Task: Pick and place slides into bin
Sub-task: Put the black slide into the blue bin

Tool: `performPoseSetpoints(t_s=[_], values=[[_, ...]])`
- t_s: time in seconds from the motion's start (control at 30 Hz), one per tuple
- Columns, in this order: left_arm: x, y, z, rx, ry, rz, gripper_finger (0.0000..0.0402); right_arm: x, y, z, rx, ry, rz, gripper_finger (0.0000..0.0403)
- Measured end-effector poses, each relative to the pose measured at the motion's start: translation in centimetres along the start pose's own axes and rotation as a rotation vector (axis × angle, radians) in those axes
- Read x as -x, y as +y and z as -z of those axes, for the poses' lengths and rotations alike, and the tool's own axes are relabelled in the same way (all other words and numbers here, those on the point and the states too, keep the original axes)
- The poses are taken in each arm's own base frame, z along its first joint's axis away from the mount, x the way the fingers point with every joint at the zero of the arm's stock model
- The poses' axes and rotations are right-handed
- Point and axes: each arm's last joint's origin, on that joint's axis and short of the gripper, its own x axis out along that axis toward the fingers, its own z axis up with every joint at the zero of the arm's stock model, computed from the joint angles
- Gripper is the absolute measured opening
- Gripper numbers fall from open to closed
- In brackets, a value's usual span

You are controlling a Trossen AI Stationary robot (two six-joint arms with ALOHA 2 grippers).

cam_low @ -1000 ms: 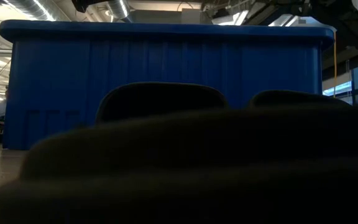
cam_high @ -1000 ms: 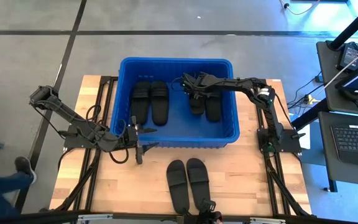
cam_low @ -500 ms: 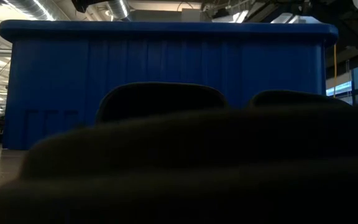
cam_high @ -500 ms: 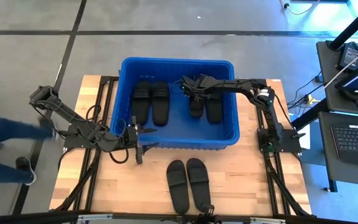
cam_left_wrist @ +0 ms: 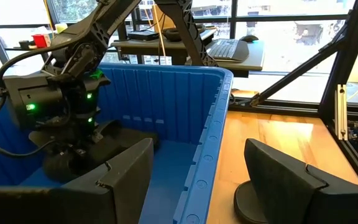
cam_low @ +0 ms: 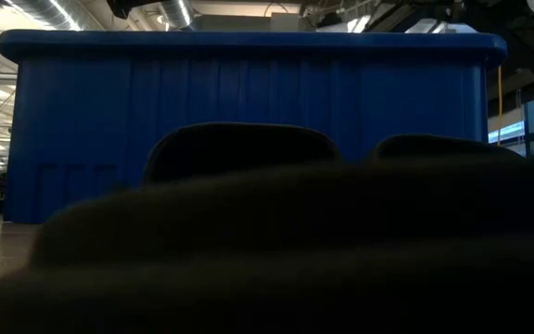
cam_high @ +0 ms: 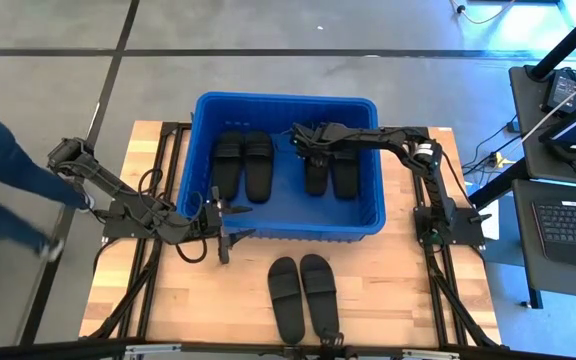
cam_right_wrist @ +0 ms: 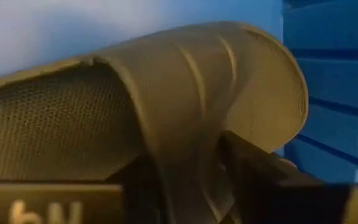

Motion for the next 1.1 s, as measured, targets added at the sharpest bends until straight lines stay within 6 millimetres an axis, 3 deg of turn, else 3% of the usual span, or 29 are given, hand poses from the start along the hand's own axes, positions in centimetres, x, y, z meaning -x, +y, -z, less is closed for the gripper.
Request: performPoseSetpoints(t_s=[0.17, 0.33, 0.53, 0.73, 1.1], values=[[0.0, 0.0, 0.0, 0.0, 0.0, 0.0, 0.0248, 0.2, 0.0, 0.3, -0.012, 0.034, -0.009, 0.0201], [0.0, 0.0, 0.0, -0.001, 0.001, 0.0, 0.0248, 0.5, 0.2, 0.7, -0.027, 0.063, -0.023, 0.0234], [0.0, 0.0, 0.0, -0.004, 0.003, 0.0, 0.0248, 1.9, -0.1, 0.1, -0.018, 0.062, -0.055, 0.0238], [0.0, 0.0, 0.1, -0.012, 0.011, -0.001, 0.0248, 3.5, -0.5, -0.8, -0.033, 0.007, -0.205, 0.0234], [0.0, 0.0, 0.1, -0.013, 0.012, -0.002, 0.0248, 5.5, -1.4, -1.5, -0.031, -0.011, -0.196, 0.0234]])
